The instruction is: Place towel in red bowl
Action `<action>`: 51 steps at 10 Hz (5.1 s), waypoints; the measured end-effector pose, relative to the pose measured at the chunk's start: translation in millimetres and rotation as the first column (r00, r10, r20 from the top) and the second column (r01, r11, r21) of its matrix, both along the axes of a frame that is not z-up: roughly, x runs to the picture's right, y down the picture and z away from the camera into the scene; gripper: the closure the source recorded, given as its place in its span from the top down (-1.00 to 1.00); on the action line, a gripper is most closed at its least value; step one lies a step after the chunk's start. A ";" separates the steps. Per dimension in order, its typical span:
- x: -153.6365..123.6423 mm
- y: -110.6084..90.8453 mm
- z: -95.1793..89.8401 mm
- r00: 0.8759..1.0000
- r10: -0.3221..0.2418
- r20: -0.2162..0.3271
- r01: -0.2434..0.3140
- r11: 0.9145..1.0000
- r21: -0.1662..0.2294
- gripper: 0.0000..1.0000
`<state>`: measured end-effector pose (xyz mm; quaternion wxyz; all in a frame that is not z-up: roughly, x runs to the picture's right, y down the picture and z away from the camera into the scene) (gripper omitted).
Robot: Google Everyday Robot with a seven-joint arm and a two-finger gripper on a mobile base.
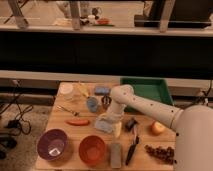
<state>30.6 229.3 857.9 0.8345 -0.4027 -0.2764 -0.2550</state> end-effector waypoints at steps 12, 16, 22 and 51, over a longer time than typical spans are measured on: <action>2.9 -2.0 -0.4 1.000 0.002 -0.005 -0.002 1.000 0.003 -0.84; 2.4 -1.7 -0.6 1.000 0.000 -0.004 0.000 1.000 0.003 -0.84; 1.8 -0.4 -0.2 1.000 -0.001 -0.003 0.001 1.000 0.001 -0.84; -34.3 -27.4 -52.4 0.995 -0.069 0.066 0.060 0.991 0.120 -0.84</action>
